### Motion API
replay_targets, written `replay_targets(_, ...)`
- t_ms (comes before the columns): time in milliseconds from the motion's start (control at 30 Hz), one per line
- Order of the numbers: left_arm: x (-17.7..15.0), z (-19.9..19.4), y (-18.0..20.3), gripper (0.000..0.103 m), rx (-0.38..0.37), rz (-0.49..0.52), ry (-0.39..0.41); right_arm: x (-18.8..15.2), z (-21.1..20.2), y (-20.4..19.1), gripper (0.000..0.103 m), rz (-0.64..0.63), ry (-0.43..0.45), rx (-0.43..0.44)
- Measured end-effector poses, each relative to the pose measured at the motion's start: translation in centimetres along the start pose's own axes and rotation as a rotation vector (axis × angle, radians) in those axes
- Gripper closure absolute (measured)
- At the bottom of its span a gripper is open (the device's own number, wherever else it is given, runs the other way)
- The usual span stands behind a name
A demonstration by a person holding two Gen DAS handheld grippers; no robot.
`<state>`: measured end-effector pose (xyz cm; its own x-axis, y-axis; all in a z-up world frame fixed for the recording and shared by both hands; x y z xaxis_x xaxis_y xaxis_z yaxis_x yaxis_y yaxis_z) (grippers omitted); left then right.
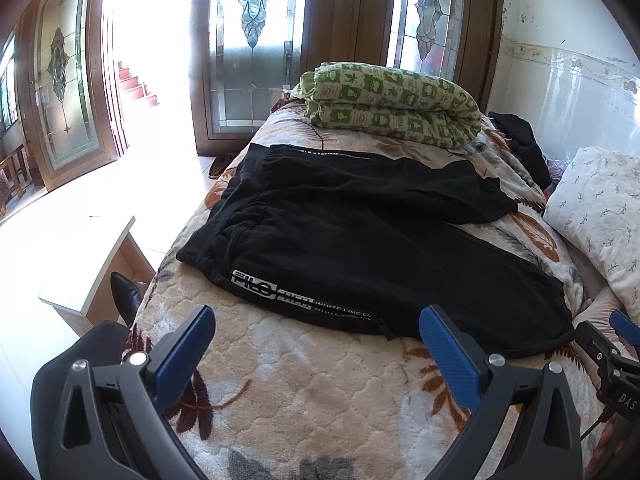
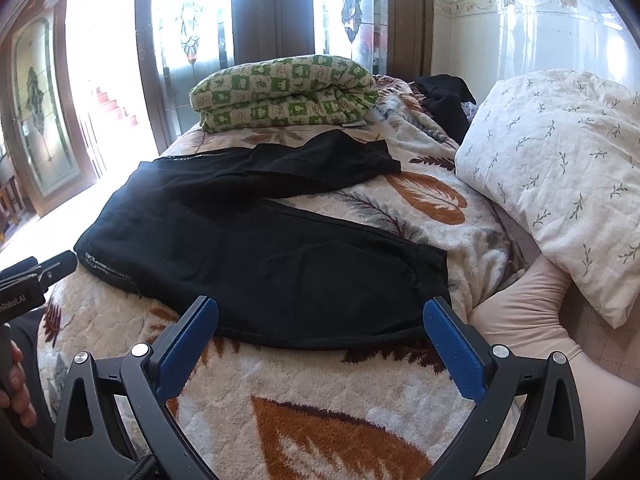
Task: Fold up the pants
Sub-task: 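Approach the black pants with both grippers open, then grasp the waistband of the black pants with both grippers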
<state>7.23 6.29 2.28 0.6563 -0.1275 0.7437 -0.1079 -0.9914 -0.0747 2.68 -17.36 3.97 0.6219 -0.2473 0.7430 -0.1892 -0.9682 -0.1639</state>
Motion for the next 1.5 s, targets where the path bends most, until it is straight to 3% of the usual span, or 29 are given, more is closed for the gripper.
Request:
replay_targets(600, 1.7, -0.8, 0.7, 0.000, 0.008, 0.068, 0.024, 0.5, -0.7, -0.3, 0.000, 0.019, 0.011, 0.022)
replay_targets(833, 2.1, 1.0, 0.6, 0.000, 0.005, 0.126, 0.007, 0.6, 0.2, -1.1, 0.000, -0.015, -0.055, 0.023)
replay_targets(1100, 3.1, 3.5, -0.3, 0.000, -0.043, 0.157, -0.032, 5.3, 4.4, -4.0, 0.000, -0.179, -0.143, 0.122)
replay_targets(1233, 4.7, 4.8, -1.5, 0.000, -0.071, 0.171, -0.041, 7.7, 6.6, -3.4, 0.000, -0.146, -0.166, 0.153)
replay_targets(1500, 8.1, 9.1, -5.6, 0.000, -0.055, 0.144, -0.070, 11.5, 10.6, -1.2, 0.000, -0.084, -0.166, 0.118)
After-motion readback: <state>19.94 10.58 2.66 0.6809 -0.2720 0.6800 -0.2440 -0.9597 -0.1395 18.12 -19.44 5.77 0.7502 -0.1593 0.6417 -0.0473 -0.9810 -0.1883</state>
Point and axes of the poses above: each gripper's, at about its wrist camera, not at the fingertips, and z roughly the way its jaws point, y to its right, x to its top, the point moved 10 cm from there along z, roughly the way its jaws point, and after that the axes turned 12 degrees about z, right-handed, at the moved point
